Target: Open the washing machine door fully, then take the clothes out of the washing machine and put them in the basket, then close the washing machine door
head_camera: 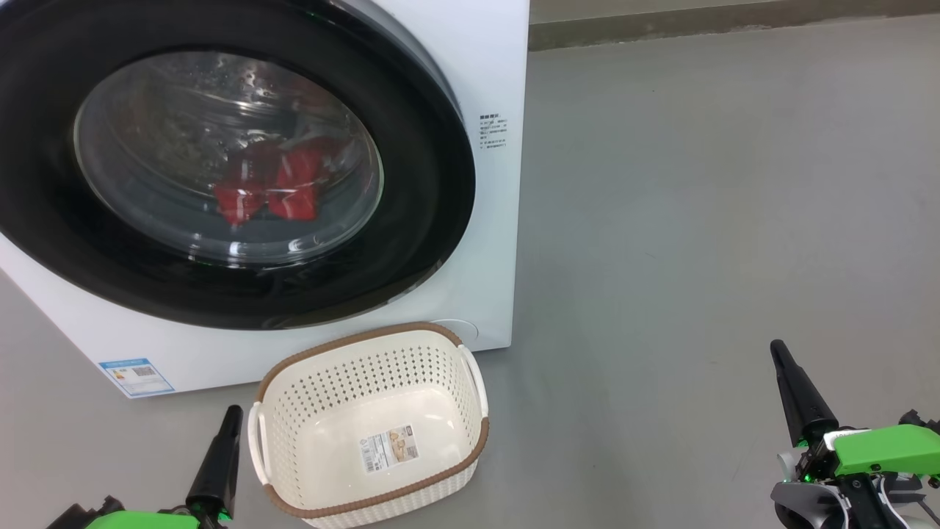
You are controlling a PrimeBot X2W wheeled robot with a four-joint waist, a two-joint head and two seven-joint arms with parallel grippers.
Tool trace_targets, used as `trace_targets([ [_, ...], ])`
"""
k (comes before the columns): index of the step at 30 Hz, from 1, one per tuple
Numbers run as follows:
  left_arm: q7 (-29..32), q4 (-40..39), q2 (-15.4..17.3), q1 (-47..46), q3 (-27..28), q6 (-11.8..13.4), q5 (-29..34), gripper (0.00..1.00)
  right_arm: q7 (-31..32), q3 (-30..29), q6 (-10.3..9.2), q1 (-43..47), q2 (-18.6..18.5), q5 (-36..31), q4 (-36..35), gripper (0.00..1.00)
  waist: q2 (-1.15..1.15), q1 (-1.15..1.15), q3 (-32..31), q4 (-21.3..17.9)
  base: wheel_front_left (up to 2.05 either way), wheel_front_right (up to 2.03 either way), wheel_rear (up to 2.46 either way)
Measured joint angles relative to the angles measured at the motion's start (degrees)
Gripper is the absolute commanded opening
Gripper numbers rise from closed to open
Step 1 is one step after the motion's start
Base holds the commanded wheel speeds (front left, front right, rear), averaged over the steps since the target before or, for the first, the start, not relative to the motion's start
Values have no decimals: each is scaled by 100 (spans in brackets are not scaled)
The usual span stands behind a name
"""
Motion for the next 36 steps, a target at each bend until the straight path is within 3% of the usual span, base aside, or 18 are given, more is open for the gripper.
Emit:
trace_targets([
  [19, 0, 0, 0, 0, 0, 0, 0, 0, 0, 0, 0, 0, 0, 0, 0, 0, 0, 0, 0, 0, 0, 0, 0],
  [20, 0, 0, 0, 0, 0, 0, 0, 100, 0, 0, 0, 0, 0, 0, 0, 100, 0, 0, 0, 0, 0, 0, 0],
  [26, -3, 337, -121, 235, -32, 8, 2, 100, -9, 67, 0, 290, 130, 0, 360, 100, 0, 0, 6, -1, 0, 0, 0],
  [36, -166, 337, -104, 269, -148, 8, 215, 100, -169, 214, 0, 336, 85, -88, 309, 100, 0, 1, -51, -5, 0, 0, 0],
])
